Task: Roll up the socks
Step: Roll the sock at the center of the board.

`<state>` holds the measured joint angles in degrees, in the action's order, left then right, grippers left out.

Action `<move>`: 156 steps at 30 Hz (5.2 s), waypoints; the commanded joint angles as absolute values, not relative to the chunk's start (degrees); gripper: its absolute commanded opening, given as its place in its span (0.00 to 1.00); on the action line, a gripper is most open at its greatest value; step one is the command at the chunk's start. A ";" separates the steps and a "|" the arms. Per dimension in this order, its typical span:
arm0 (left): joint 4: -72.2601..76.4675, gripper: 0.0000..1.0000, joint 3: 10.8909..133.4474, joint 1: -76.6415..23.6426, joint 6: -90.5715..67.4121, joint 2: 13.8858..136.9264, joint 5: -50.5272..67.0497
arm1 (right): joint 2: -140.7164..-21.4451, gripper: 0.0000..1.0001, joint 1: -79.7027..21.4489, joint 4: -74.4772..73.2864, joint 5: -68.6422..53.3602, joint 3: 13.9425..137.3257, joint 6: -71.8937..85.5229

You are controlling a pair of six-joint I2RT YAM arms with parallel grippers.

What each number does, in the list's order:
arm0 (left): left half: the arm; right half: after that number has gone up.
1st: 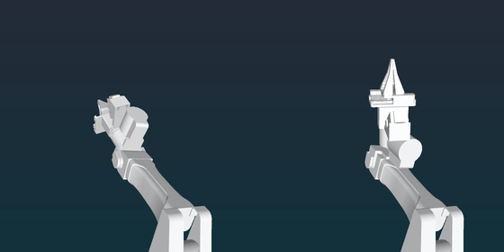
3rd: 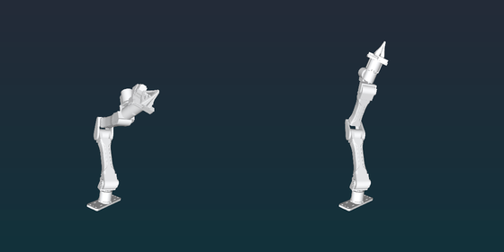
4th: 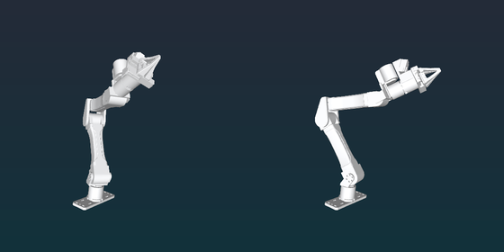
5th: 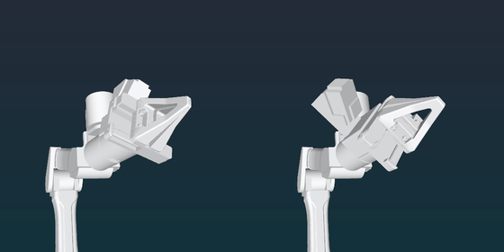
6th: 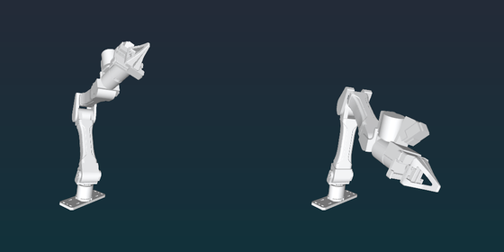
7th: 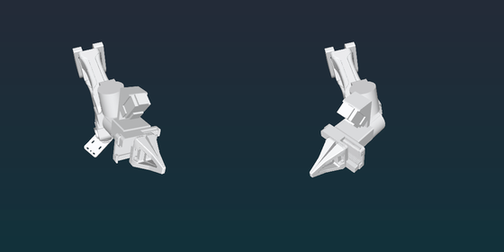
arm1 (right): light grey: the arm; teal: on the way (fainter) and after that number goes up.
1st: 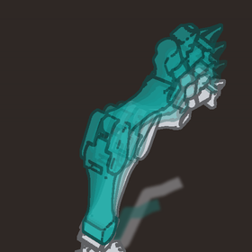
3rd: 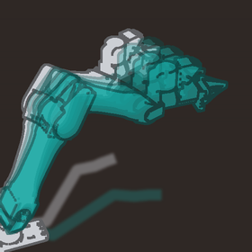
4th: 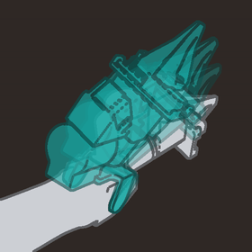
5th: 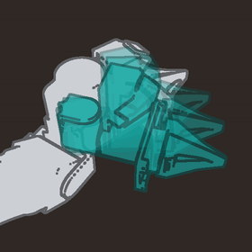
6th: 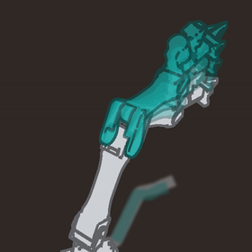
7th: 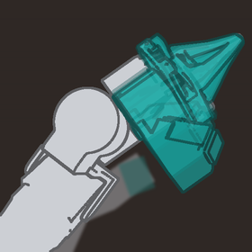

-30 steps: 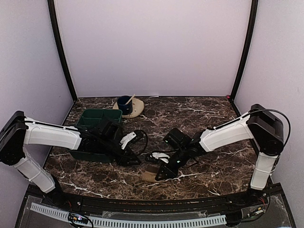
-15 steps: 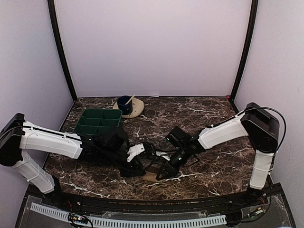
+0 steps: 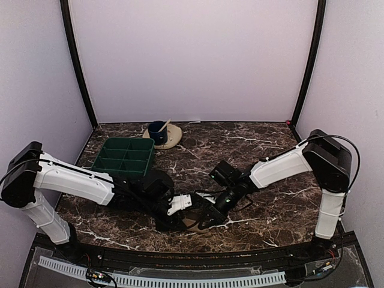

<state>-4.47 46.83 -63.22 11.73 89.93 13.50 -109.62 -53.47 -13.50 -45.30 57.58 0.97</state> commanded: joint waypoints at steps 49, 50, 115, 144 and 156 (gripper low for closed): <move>-12.33 0.00 55.85 -66.26 20.33 101.59 14.99 | -110.85 0.27 -51.88 -19.23 -41.67 55.34 1.70; -12.76 0.00 56.20 -66.27 20.31 101.86 15.22 | -110.35 0.29 -51.74 -18.92 -41.58 54.96 2.01; -37.93 0.00 80.35 -56.87 19.51 122.25 38.94 | -70.56 0.37 -60.66 -3.06 2.92 30.92 17.13; -42.96 0.00 85.40 -53.90 19.79 127.62 46.41 | -85.58 0.41 -80.60 -6.09 16.62 41.20 0.62; -43.42 0.00 85.83 -53.44 19.93 128.38 47.88 | -90.79 0.46 -80.60 -6.82 19.57 44.34 -4.74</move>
